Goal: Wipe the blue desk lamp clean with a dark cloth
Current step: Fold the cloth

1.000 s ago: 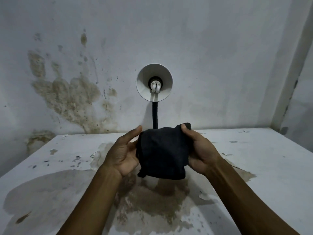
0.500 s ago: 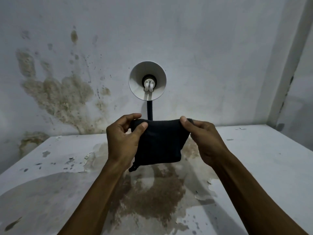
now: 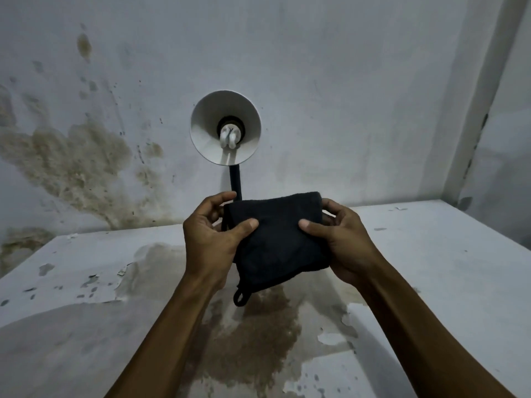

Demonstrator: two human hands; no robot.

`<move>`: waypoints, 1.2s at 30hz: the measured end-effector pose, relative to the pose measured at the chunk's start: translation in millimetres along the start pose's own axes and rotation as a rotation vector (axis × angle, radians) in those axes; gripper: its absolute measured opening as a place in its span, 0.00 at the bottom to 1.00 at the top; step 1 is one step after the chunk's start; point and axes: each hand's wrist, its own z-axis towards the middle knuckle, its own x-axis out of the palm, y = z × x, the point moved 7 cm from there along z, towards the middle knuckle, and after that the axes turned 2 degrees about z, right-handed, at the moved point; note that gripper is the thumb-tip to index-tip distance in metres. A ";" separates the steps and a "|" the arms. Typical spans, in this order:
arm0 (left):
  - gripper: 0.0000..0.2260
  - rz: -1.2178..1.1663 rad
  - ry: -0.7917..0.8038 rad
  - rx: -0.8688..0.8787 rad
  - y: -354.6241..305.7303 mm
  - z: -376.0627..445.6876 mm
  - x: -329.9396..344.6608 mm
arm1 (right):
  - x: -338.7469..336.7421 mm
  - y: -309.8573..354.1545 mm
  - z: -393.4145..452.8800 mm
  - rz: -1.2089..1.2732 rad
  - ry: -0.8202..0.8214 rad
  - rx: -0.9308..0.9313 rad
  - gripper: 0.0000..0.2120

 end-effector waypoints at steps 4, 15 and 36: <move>0.26 0.070 -0.107 -0.177 44.1 6.7 2.2 | -19.1 -17.5 13.3 -0.025 -0.064 0.090 0.15; 0.12 0.073 0.071 -0.654 145.9 34.6 59.2 | -73.7 -65.1 47.7 -0.170 -0.184 0.519 0.13; 0.15 0.812 0.269 -0.077 183.0 110.8 130.9 | -111.4 -82.2 152.3 -1.208 -0.161 0.281 0.22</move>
